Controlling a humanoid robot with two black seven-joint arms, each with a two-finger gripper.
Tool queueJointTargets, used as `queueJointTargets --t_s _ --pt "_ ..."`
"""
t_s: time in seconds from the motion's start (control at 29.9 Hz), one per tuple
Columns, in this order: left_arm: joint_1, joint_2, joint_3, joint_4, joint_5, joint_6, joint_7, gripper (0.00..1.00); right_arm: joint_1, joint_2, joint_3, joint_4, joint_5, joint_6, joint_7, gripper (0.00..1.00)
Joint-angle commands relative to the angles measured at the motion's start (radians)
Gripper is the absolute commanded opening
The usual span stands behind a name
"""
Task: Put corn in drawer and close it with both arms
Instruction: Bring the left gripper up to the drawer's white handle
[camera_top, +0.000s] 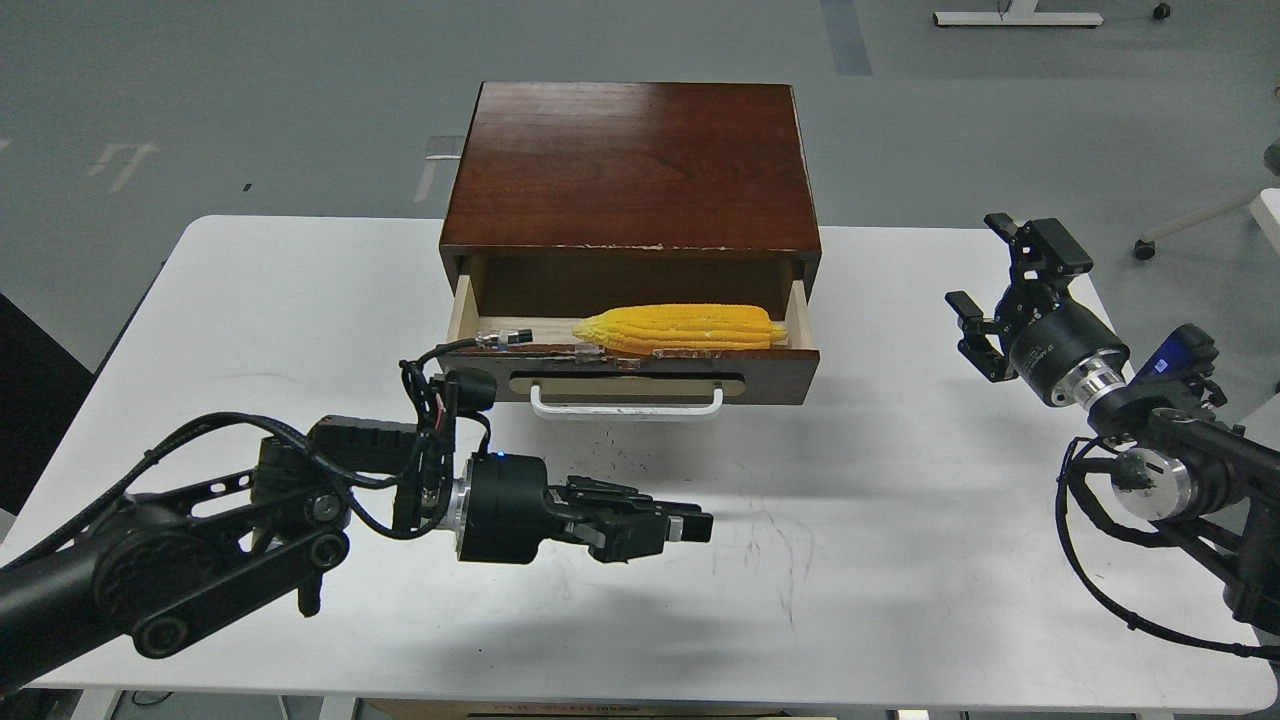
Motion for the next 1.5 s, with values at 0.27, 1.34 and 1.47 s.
queueJointTargets --t_s 0.27,1.34,1.47 --pt "0.003 -0.002 -0.002 0.109 -0.223 0.054 0.07 0.0 -0.002 0.0 -0.002 0.0 0.0 0.0 0.0 1.0" --pt "0.003 0.009 -0.019 0.186 -0.282 0.054 0.084 0.0 -0.014 0.0 -0.002 0.006 -0.002 0.0 0.0 1.0" --pt "0.001 0.004 -0.031 0.211 -0.282 0.06 0.084 0.0 -0.015 0.0 -0.002 0.006 -0.002 0.0 0.0 1.0"
